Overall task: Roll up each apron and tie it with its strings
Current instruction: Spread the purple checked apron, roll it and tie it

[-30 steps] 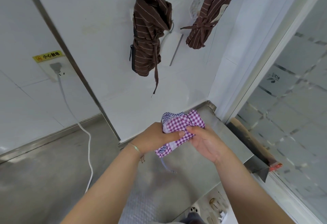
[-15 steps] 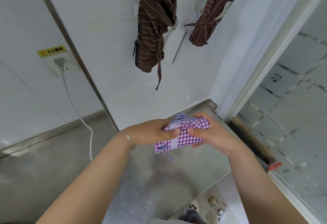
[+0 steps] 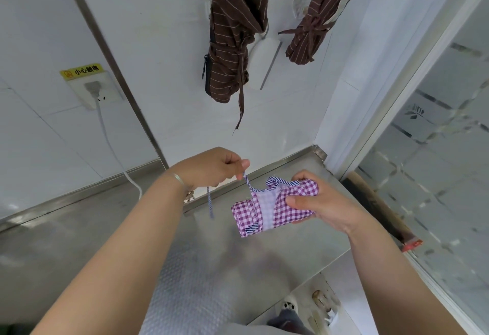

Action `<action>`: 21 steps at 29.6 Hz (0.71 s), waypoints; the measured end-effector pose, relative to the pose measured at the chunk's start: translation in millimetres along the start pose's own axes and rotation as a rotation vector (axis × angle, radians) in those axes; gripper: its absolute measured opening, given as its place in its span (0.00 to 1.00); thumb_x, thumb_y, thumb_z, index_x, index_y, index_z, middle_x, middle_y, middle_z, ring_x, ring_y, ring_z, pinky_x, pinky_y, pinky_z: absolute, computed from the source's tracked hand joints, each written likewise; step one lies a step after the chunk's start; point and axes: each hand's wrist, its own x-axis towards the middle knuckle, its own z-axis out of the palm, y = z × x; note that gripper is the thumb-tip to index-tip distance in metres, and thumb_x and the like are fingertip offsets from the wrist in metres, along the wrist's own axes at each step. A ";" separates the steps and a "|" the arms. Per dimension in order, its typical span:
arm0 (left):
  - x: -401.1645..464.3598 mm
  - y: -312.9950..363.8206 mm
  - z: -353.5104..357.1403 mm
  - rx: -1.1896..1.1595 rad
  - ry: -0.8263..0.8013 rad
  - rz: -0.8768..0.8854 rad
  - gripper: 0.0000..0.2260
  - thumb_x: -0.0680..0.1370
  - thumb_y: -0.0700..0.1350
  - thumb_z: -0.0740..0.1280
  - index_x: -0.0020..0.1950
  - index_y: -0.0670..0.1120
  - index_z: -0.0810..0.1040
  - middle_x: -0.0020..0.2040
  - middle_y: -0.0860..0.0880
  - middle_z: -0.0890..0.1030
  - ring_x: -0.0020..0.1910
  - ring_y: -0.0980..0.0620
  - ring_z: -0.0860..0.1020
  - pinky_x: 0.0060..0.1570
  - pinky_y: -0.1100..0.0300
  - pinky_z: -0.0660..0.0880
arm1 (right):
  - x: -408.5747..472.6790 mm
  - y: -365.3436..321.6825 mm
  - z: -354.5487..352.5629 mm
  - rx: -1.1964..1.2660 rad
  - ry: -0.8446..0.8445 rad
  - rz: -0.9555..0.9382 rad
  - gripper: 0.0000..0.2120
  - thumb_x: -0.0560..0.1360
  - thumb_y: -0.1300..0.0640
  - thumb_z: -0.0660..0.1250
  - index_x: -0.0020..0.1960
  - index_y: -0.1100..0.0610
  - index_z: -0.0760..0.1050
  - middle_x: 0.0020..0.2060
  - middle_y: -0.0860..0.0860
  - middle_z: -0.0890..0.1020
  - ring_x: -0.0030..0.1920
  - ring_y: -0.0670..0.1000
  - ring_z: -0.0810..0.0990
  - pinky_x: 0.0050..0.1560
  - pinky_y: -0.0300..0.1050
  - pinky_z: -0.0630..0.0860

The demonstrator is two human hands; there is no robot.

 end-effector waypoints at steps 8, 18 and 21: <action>15.3 12.8 5.9 0.126 0.246 -0.086 0.19 0.80 0.58 0.60 0.39 0.45 0.72 0.36 0.50 0.68 0.35 0.51 0.67 0.37 0.59 0.65 | 2.2 6.6 13.0 -0.033 0.123 0.006 0.21 0.67 0.58 0.76 0.54 0.55 0.70 0.51 0.55 0.82 0.49 0.54 0.84 0.48 0.52 0.82; -28.2 3.7 103.5 0.359 0.099 -0.129 0.37 0.68 0.73 0.42 0.39 0.45 0.77 0.38 0.46 0.81 0.42 0.47 0.79 0.44 0.55 0.73 | 22.5 23.0 30.3 0.384 0.565 -0.129 0.23 0.72 0.57 0.73 0.62 0.63 0.68 0.53 0.60 0.82 0.50 0.57 0.83 0.42 0.52 0.82; -10.7 0.6 118.1 -0.446 0.118 -0.019 0.20 0.76 0.62 0.56 0.58 0.51 0.73 0.53 0.53 0.81 0.53 0.55 0.79 0.56 0.56 0.74 | 27.8 29.7 53.8 0.518 0.567 -0.162 0.27 0.68 0.54 0.75 0.61 0.63 0.69 0.52 0.60 0.82 0.52 0.58 0.83 0.51 0.56 0.81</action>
